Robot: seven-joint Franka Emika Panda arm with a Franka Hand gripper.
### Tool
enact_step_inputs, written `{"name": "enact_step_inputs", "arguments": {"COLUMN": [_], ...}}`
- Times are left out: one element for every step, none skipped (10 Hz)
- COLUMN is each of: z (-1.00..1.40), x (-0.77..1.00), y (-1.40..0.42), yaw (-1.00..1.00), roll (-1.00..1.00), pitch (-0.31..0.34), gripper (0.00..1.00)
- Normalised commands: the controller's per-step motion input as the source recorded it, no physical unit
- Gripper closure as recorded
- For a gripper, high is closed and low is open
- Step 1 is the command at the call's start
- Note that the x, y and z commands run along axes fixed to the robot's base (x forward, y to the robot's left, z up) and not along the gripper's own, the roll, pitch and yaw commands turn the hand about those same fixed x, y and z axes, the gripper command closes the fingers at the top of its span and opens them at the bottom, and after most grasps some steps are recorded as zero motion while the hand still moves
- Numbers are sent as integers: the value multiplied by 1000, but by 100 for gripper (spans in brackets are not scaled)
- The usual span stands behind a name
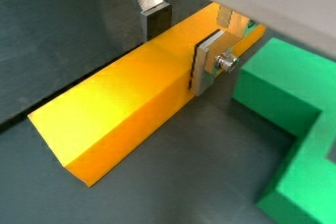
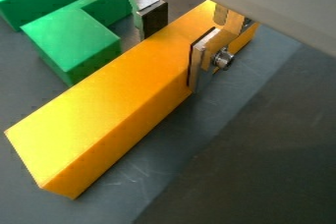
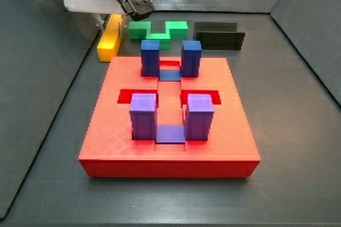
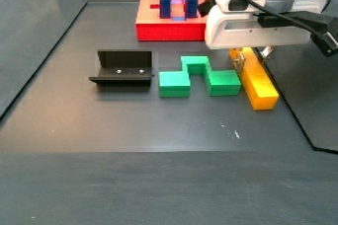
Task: Pick up the yellow object. Move up. Move to above the board. Insert the yellow object.
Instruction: Pick up the yellow object.
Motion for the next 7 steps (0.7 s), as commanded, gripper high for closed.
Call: {"name": "enact_step_inputs", "arguments": {"z": [0,0,0,0,0,0,0], "x": [0,0,0,0,0,0,0], "y": [0,0,0,0,0,0,0], "yaw": [0,0,0,0,0,0,0], "roll": [0,0,0,0,0,0,0], "pitch": [0,0,0,0,0,0,0], "gripper": [100,100,100,100,100,100,100]}}
